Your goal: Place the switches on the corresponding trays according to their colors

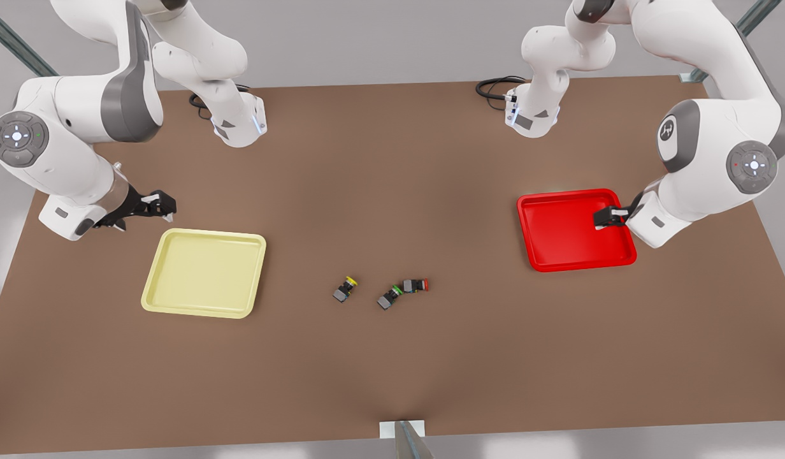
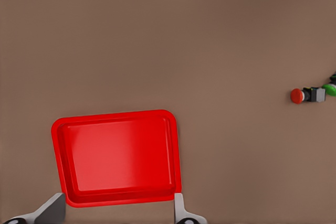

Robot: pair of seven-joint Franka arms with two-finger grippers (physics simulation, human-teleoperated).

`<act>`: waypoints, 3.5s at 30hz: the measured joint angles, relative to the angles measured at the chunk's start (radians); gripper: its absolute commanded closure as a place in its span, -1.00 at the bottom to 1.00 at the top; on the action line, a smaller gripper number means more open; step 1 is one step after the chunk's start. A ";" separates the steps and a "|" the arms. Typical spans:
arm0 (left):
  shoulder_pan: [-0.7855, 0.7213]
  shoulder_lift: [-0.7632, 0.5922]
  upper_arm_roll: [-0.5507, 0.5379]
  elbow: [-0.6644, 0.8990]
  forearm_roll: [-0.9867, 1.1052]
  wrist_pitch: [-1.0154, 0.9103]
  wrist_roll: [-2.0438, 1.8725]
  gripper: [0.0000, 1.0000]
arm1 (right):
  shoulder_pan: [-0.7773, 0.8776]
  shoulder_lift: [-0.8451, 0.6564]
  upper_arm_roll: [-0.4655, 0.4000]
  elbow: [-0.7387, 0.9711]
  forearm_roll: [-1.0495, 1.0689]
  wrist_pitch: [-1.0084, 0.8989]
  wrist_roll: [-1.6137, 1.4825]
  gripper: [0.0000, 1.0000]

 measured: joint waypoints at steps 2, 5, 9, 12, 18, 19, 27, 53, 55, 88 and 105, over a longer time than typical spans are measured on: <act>0.000 0.000 -0.001 -0.002 0.000 0.002 -0.001 -1.00 | 0.001 0.001 0.000 0.001 0.000 0.002 -0.003 -1.00; -0.080 0.069 -0.040 -0.032 0.001 0.017 -0.053 -1.00 | 0.065 0.144 -0.001 -0.038 0.000 0.026 0.008 -1.00; -0.241 0.257 -0.153 -0.121 0.004 0.190 -0.308 -1.00 | 0.280 0.406 -0.003 -0.044 0.026 0.156 0.142 -1.00; -0.296 0.314 -0.171 -0.196 0.007 0.375 -0.594 -1.00 | 0.361 0.515 -0.005 -0.044 0.040 0.270 0.275 -1.00; -0.390 0.516 -0.176 -0.018 0.006 0.564 -1.128 -1.00 | 0.452 0.616 -0.050 -0.028 0.133 0.477 0.570 -1.00; -0.389 0.539 -0.174 0.026 0.007 0.583 -1.211 -1.00 | 0.458 0.629 -0.078 -0.020 0.171 0.498 0.613 -1.00; -0.399 0.624 -0.163 0.110 0.020 0.690 -1.854 -1.00 | 0.522 0.688 -0.157 0.009 0.469 0.646 0.890 -1.00; -0.438 0.733 -0.188 0.180 0.039 0.748 -2.372 -1.00 | 0.549 0.802 -0.155 0.133 0.351 0.615 1.132 -1.00; -0.430 0.736 -0.188 0.181 0.038 0.749 -2.345 -1.00 | 0.557 0.806 -0.155 0.133 0.347 0.610 1.120 -1.00; -0.003 0.141 -0.060 -0.679 0.121 0.638 -1.855 0.11 | 0.553 0.823 -0.158 0.148 0.390 0.654 1.069 0.04; -0.009 0.015 -0.117 0.126 0.046 0.061 -1.240 -1.00 | 0.302 0.589 -0.490 -0.018 0.244 0.377 0.618 0.04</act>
